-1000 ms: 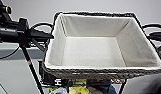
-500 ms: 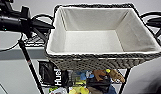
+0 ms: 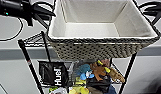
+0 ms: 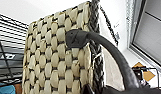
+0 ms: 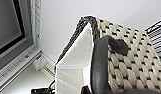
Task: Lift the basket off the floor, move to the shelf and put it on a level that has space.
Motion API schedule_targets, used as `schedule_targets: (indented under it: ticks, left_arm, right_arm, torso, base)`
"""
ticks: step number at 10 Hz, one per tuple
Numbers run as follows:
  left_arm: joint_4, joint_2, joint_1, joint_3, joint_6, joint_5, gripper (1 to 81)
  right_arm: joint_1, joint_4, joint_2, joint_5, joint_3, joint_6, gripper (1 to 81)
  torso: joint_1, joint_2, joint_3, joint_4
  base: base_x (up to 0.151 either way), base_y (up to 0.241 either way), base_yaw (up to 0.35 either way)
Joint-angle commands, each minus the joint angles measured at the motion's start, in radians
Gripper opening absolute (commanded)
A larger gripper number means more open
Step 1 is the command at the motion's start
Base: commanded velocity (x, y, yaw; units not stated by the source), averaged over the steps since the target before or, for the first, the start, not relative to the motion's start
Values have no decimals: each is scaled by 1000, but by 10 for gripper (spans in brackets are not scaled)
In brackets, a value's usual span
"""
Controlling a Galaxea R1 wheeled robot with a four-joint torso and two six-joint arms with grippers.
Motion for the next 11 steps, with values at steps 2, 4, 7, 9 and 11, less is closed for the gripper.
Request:
schedule_targets:
  ticks: [2,4,7,9,11]
  left_arm:
    - [34,104,-138,-188,25,-45,10]
    - [37,143,-138,-282,35,-3,10]
    - [60,222,-138,-391,41,17,10]
    - [91,270,-138,-477,41,48,10]
    - [132,302,-135,-573,41,94,10]
  right_arm:
    - [130,-11,125,-6,-173,10,10]
    - [124,-41,186,-7,-255,4,10]
    - [112,-95,281,-9,-356,4,10]
    - [98,-112,340,-17,-448,3,10]
    - [80,-117,406,-52,-537,-22,10]
  torso:
    - [0,0,0,0]
    - [0,0,0,0]
    - [0,0,0,0]
    - [0,0,0,0]
    - [0,0,0,0]
  base:
    - [0,0,0]
    - [0,0,0]
    - [0,0,0]
    - [0,0,0]
    - [0,0,0]
